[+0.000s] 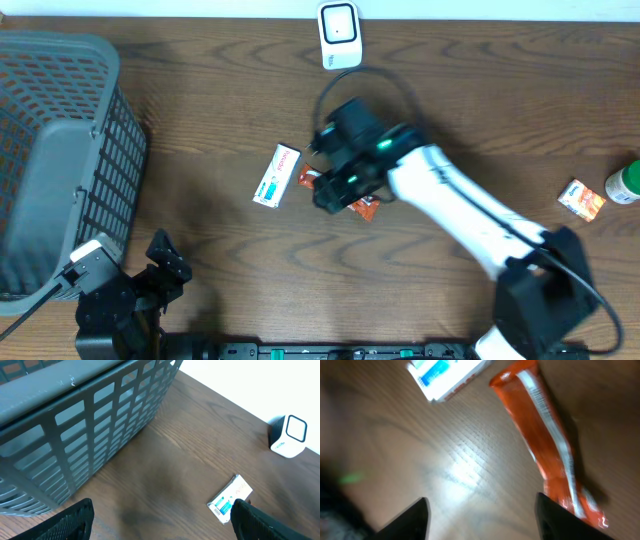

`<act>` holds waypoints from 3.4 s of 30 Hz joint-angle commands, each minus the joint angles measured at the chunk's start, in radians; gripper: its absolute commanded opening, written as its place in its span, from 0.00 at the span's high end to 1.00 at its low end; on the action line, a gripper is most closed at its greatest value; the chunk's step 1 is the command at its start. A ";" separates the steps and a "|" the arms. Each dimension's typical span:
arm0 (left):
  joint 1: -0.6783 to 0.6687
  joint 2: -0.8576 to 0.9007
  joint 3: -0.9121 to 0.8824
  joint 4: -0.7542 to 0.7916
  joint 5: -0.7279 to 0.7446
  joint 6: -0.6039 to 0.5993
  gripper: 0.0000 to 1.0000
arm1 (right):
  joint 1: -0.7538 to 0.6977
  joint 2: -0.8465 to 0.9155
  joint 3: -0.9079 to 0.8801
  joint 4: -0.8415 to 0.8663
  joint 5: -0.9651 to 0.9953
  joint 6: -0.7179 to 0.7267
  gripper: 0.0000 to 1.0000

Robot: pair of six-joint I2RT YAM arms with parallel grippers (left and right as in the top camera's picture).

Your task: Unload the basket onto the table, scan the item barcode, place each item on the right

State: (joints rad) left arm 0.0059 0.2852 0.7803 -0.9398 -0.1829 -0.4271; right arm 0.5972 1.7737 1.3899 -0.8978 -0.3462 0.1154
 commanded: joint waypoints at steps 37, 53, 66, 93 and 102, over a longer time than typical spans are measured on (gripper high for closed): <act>0.005 -0.005 0.005 -0.002 -0.006 -0.009 0.12 | -0.414 0.146 -0.624 0.734 -0.483 0.460 0.01; 0.005 -0.005 0.005 -0.002 -0.006 -0.009 0.12 | -0.327 0.259 -0.624 0.802 -0.385 0.531 0.01; 0.005 -0.005 0.005 -0.002 -0.005 -0.009 0.12 | -0.328 0.310 -0.624 0.899 -0.300 0.621 0.01; 0.005 -0.005 0.005 -0.002 -0.005 -0.009 0.12 | -0.323 0.226 -0.619 1.021 -0.450 0.202 0.99; 0.005 -0.005 0.005 -0.002 -0.005 -0.009 0.12 | -0.299 -0.044 -0.619 0.729 -0.445 -0.148 0.99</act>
State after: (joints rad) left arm 0.0059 0.2852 0.7803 -0.9401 -0.1829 -0.4271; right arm 0.2855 1.8069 0.7734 -0.1257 -0.8215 0.1474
